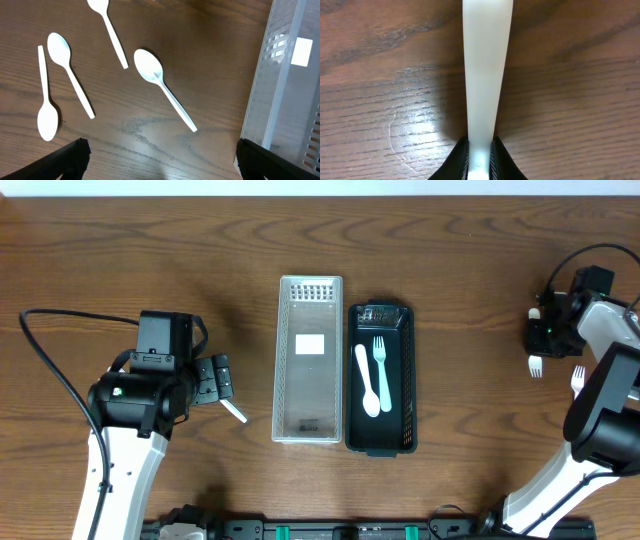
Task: Pack container
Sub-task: 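Drop the held utensil into the black basket, open right gripper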
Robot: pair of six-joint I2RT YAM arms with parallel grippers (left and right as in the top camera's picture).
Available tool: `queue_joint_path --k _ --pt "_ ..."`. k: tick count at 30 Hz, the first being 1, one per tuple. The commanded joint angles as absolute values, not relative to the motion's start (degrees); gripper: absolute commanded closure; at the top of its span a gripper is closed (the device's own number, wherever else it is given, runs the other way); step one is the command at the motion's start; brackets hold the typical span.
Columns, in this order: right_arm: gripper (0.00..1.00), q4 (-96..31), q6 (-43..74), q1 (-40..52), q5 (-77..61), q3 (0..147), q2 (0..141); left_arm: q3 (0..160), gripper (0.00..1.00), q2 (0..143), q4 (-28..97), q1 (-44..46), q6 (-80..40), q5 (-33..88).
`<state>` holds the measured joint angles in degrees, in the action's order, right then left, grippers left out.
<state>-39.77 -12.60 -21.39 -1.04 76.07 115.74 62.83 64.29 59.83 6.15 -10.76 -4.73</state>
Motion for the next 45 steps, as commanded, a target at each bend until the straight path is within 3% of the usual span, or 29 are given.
queue_joint_path --k 1,9,17,26,33,35,38,43,45 --pt "0.91 -40.05 -8.99 -17.39 -0.71 76.07 110.04 63.24 0.04 64.42 59.92 6.17 -11.66 -5.69" --pt "0.94 -41.67 4.67 0.71 -0.64 76.07 90.85 63.24 0.04 64.42 59.92 6.17 -11.68 -5.67" --pt "0.99 -47.62 30.26 18.65 0.21 75.94 87.99 63.22 0.04 64.42 59.94 6.17 -11.70 -5.67" --pt "0.99 -50.74 32.80 28.40 1.48 73.65 98.26 63.22 0.04 64.42 59.94 6.17 -11.68 -5.67" --pt "0.98 -50.37 33.39 30.46 1.43 72.75 105.03 63.22 0.04 64.42 59.94 6.17 -11.70 -5.67" --pt "0.93 -50.33 33.36 30.44 1.45 72.73 105.16 63.22 0.04 64.42 59.94 6.17 -11.68 -5.67" --pt "0.76 -48.99 31.99 30.44 1.45 72.75 104.77 63.22 0.04 64.42 59.94 6.17 -11.68 -5.65" --pt "0.59 -47.99 27.97 29.61 1.52 75.35 102.02 63.22 0.04 64.42 59.92 6.17 -11.68 -5.67" --pt "0.57 -48.42 25.19 28.47 1.54 77.49 99.59 63.22 0.04 64.42 59.92 6.17 -11.68 -5.67"
